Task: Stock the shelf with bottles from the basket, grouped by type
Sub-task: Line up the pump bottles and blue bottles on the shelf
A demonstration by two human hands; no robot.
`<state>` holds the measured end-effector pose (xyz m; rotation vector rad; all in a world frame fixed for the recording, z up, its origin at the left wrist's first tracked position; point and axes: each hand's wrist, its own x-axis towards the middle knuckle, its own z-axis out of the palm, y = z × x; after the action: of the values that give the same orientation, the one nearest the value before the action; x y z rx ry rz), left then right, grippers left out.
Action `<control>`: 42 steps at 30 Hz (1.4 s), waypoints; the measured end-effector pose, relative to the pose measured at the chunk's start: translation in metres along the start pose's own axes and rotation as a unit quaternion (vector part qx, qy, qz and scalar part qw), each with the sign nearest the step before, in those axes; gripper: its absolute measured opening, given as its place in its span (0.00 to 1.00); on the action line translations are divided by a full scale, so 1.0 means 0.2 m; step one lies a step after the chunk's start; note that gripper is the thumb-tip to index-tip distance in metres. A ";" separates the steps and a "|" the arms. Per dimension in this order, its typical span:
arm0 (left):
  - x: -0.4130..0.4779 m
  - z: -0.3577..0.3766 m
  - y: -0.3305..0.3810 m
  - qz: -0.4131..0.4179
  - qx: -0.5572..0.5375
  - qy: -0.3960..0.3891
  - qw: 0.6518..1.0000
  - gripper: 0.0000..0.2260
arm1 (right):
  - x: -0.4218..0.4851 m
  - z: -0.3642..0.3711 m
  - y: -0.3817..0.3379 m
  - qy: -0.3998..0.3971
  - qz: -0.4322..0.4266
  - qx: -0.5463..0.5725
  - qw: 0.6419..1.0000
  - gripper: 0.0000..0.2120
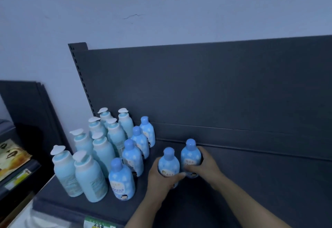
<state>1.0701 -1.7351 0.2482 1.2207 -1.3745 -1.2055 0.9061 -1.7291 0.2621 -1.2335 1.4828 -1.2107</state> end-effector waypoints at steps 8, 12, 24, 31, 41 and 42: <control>-0.04 0.06 -0.05 0.006 -0.004 0.076 0.997 0.30 | -0.02 0.00 0.10 0.016 0.002 -0.012 1.000 0.26; -0.03 0.13 -0.01 -0.008 -0.015 0.110 0.994 0.27 | 0.05 0.03 0.08 0.016 0.007 0.007 1.000 0.26; 0.37 0.12 -0.07 -0.034 0.032 0.155 0.987 0.20 | 0.61 0.23 -0.03 -0.023 0.024 -0.021 0.999 0.21; 0.45 0.11 -0.14 -0.023 0.036 0.143 0.989 0.21 | 0.67 0.29 -0.02 -0.019 0.016 -0.046 0.999 0.12; 0.41 0.15 -0.12 0.018 0.032 0.190 0.981 0.37 | 0.63 0.18 0.02 -0.066 0.004 -0.122 0.990 0.26; 0.38 0.17 -0.12 0.052 0.049 0.211 0.975 0.41 | 0.61 0.16 0.02 -0.059 -0.002 -0.125 0.990 0.29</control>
<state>1.0312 -1.8076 0.2230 1.3618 -1.1696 -0.7558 0.9155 -1.8537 0.2494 -1.4478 1.5784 -0.9559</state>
